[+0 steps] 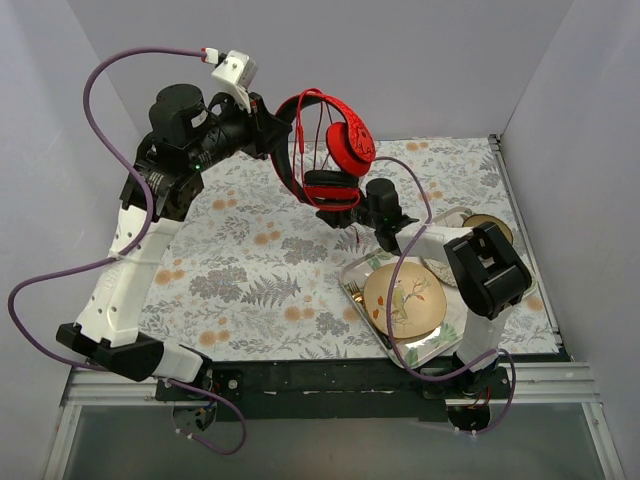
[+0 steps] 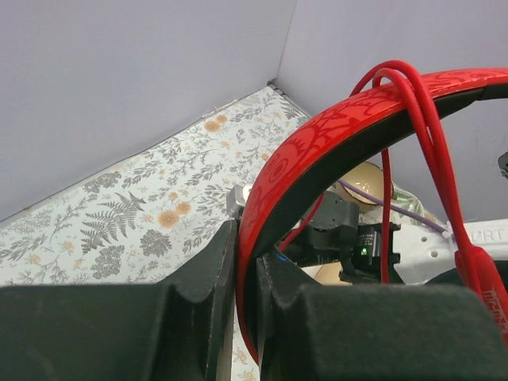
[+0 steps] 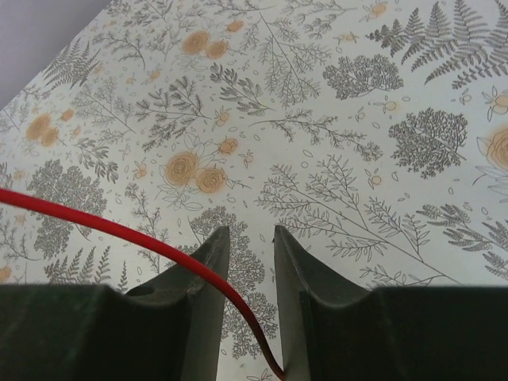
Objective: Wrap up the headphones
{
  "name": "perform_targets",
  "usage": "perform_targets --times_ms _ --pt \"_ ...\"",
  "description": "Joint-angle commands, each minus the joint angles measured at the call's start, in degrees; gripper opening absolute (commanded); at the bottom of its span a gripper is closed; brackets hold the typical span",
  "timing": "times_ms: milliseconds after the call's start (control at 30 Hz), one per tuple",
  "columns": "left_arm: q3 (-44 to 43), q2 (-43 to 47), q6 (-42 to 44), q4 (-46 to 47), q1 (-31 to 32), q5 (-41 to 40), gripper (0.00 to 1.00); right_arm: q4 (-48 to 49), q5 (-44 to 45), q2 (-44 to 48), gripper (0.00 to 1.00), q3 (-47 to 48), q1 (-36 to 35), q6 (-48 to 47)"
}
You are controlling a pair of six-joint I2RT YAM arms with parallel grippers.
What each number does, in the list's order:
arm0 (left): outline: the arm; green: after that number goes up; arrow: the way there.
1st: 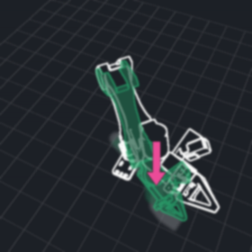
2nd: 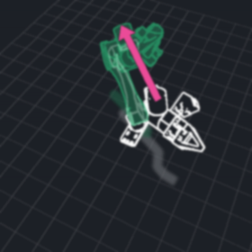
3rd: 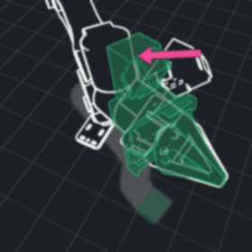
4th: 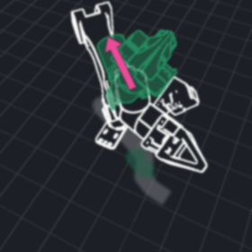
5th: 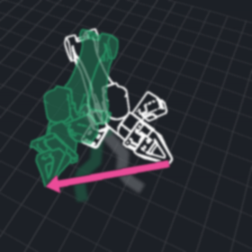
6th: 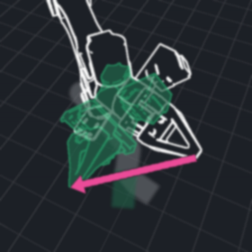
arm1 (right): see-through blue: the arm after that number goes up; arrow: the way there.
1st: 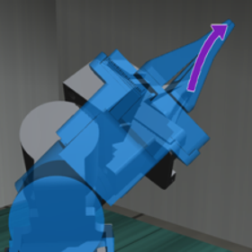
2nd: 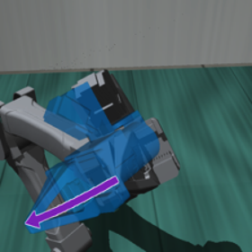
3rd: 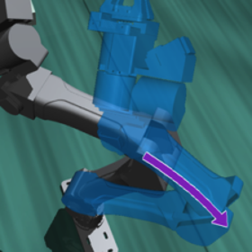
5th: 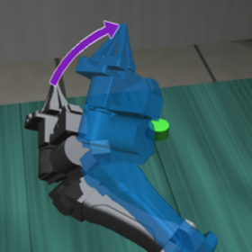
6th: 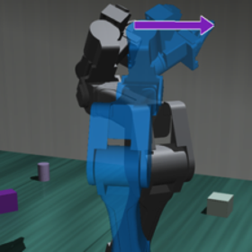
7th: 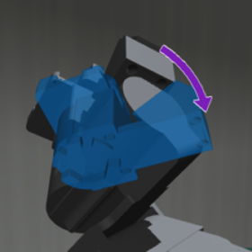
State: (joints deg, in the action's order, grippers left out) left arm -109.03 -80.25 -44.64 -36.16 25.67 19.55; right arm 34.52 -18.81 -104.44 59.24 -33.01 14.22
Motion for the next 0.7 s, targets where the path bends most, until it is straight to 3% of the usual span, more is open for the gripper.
perform_targets --times_ms 0,100,133,300,500,667 --pt "-2.76 0.09 -2.2 2.94 -0.18 -3.55 0.0 5.99 1.23 -0.67 0.37 -2.28 -0.73 2.83" --pt "-3.11 -0.08 -2.99 3.2 -0.62 -5.13 0.0 6.08 1.84 -1.46 0.34 -3.52 -1.09 3.36" --pt "-3.12 -0.17 -3.43 3.29 -0.97 -5.75 0.0 6.08 2.19 -1.9 0.25 -3.69 -1.26 3.45" --pt "-3.12 -0.35 -5.63 4.69 -2.73 -9.52 0.0 3.63 2.28 -3.92 0.03 -3.87 -2.67 3.01" --pt "-1.62 -2.98 -4.41 11.19 -10.88 -14.79 0.0 -7.07 5.35 -3.75 0.01 -0.97 -8.28 -3.47" --pt "0.48 -6.85 0.08 20.41 -17.57 -22.79 0.0 -14.47 11.5 -1.38 0.01 -0.36 -16.9 -10.87"
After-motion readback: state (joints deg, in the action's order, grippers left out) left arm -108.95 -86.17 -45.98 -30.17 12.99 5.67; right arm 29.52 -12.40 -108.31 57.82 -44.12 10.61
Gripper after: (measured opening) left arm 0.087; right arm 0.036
